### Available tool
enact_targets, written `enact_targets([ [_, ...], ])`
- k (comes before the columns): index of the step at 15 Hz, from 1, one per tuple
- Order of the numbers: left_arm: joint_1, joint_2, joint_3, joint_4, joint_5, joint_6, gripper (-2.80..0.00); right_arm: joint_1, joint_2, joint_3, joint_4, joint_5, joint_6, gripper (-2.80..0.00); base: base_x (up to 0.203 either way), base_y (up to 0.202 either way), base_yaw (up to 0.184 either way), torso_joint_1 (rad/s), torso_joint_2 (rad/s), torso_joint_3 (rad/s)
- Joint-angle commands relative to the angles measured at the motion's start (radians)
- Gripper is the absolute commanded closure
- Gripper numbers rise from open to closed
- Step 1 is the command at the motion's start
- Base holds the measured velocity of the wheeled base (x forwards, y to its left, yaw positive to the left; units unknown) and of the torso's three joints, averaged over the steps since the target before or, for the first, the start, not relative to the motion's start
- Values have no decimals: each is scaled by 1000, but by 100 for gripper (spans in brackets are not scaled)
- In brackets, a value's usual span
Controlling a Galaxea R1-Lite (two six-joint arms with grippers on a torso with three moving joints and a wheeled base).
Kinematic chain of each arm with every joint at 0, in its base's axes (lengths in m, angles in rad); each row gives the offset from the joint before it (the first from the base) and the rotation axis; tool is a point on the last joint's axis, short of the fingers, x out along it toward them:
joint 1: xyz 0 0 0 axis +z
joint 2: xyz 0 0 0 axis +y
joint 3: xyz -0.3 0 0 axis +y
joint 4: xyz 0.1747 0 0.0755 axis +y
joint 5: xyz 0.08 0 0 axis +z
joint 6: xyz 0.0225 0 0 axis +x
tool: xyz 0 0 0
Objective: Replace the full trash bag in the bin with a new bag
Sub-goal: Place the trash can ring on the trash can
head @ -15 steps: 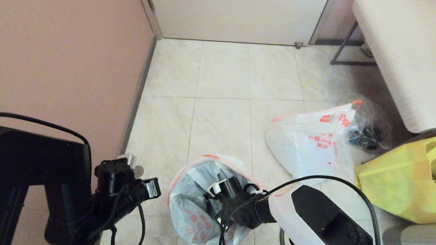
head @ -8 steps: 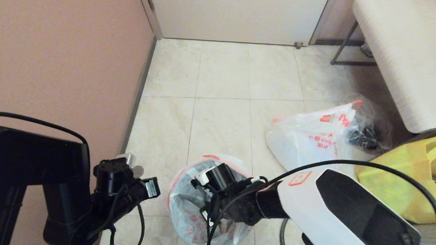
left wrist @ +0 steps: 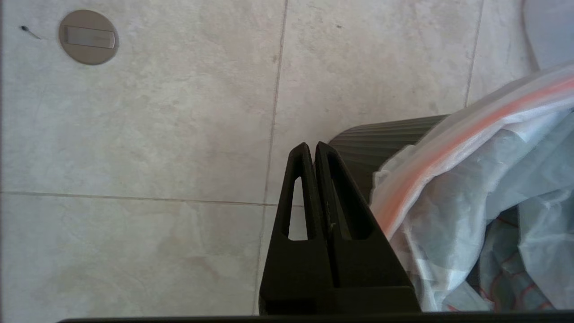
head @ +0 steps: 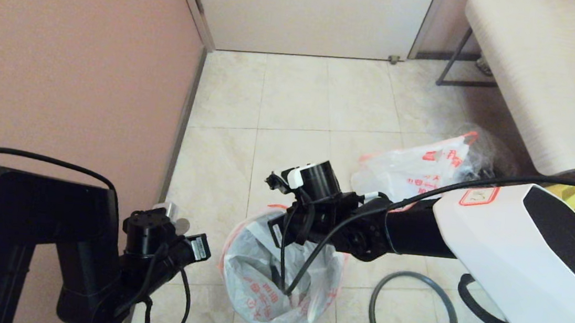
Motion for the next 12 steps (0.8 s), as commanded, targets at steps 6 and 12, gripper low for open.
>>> enact_targets([
  [6, -1, 2, -1, -8, 1, -1, 0, -49, 44, -67, -4, -5, 0, 0, 0, 0, 0, 0, 0, 0],
  [12, 0, 2, -1, -8, 1, -1, 0, -47, 32, -50, 0, -22, 3, 0, 0, 0, 0, 0, 0, 0],
])
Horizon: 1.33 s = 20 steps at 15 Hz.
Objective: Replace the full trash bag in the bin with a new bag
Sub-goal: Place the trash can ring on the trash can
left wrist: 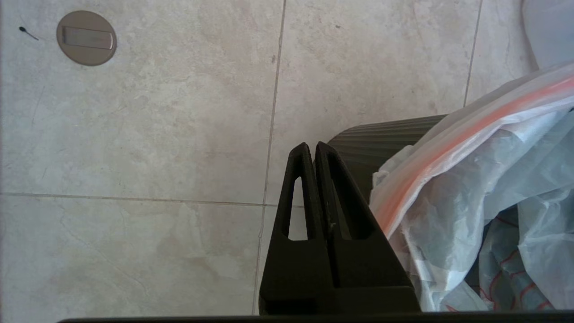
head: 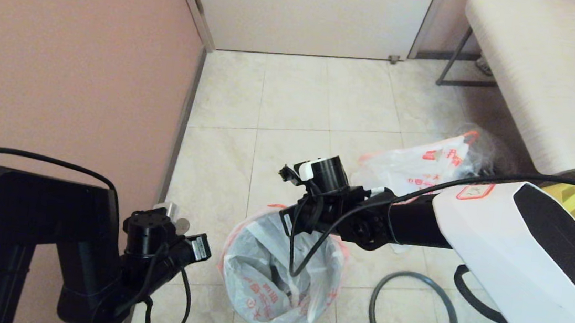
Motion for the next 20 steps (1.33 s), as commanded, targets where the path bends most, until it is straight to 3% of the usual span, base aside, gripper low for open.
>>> enact_targets([
  [1, 0, 1, 0, -8, 1, -3, 0, 2, -5, 13, -1, -1, 2, 0, 0, 0, 0, 0, 0, 0],
  [6, 0, 2, 0, -8, 1, -3, 0, 10, -10, 82, -1, -7, 1, 0, 0, 0, 0, 0, 0, 0],
  [12, -1, 2, -5, -8, 2, -3, 0, -76, 126, -128, -11, -66, -42, 0, 0, 0, 0, 0, 0, 0],
  [17, -3, 5, -5, -8, 4, -1, 0, -134, 158, -154, -15, -71, -65, 0, 0, 0, 0, 0, 0, 0],
  [20, -3, 5, -4, -8, 4, -1, 0, -182, 226, -166, -111, -47, -122, 0, 0, 0, 0, 0, 0, 0],
])
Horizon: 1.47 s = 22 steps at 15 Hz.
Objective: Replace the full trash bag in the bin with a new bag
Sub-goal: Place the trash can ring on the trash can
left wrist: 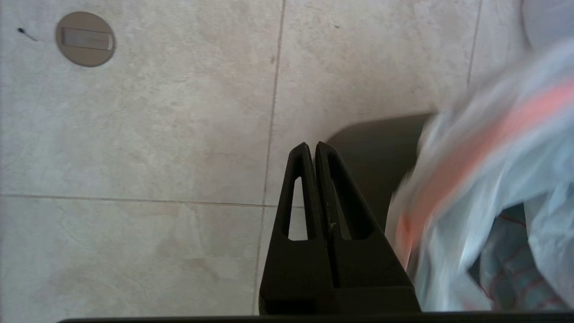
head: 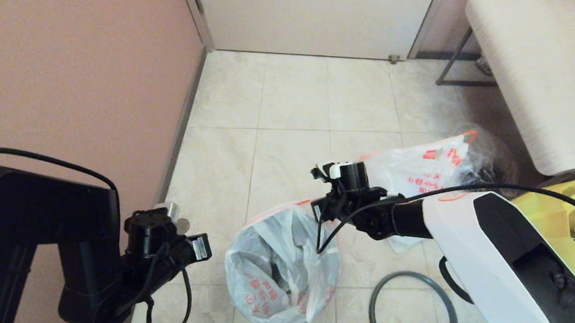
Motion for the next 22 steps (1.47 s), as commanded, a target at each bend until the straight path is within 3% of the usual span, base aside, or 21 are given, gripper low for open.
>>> enact_targets([
  [1, 0, 2, 0, -8, 1, -2, 0, -13, 39, -3, -17, 3, -8, 0, 0, 0, 0, 0, 0, 0],
  [5, 0, 1, 2, -7, -1, -1, 0, 13, -20, 18, 39, -5, -1, 0, 0, 0, 0, 0, 0, 0],
  [7, 0, -1, 3, -5, -1, -1, 0, 62, -119, 67, 130, -7, 67, 0, 0, 0, 0, 0, 0, 0],
  [9, 0, 1, 3, -3, -1, 6, 0, 116, -204, 124, 367, -8, 142, 0, 0, 0, 0, 0, 0, 0],
  [11, -2, 3, 5, -3, -1, 6, 0, 137, -267, 148, 689, -7, 176, 0, 0, 0, 0, 0, 0, 0],
  [13, 0, 5, 5, -3, -1, 7, 0, 120, -362, 210, 849, -6, 231, 0, 0, 0, 0, 0, 0, 0],
  [17, 0, 11, 5, -5, -1, 19, 0, -26, -498, 477, 578, 46, 288, 0, 0, 0, 0, 0, 0, 0],
  [19, 3, 11, 5, -3, -1, 19, 0, -81, -542, 550, 552, 56, 294, 0, 0, 0, 0, 0, 0, 0],
  [22, -2, 11, 5, 0, -1, 21, 0, -260, -526, 684, 426, 48, 275, 0, 0, 0, 0, 0, 0, 0],
])
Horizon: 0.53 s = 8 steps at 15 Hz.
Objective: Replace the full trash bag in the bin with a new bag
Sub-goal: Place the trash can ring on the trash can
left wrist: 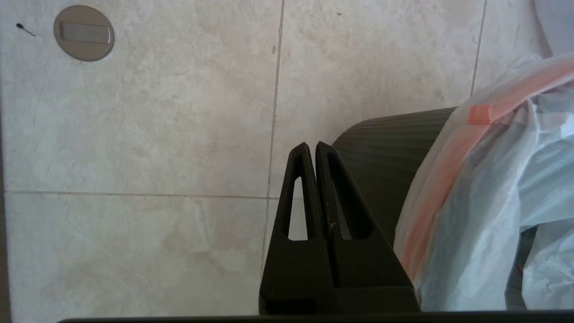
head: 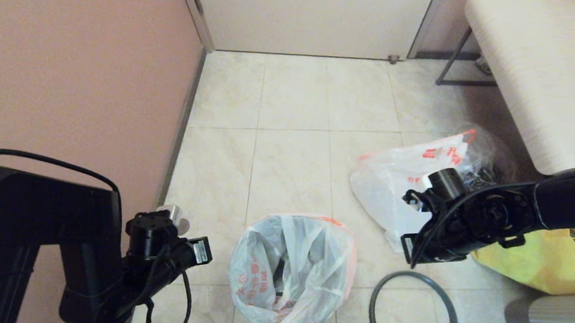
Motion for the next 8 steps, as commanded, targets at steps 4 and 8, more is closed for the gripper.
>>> enact_targets([
  [4, -11, -9, 10, 8, -1, -3, 0, -190, 228, 72, -271, 16, -106, 0, 0, 0, 0, 0, 0, 0],
  [8, -29, -10, 20, 4, -2, -5, 0, -277, 529, -1, -474, 34, -308, 0, 0, 0, 0, 0, 0, 0],
])
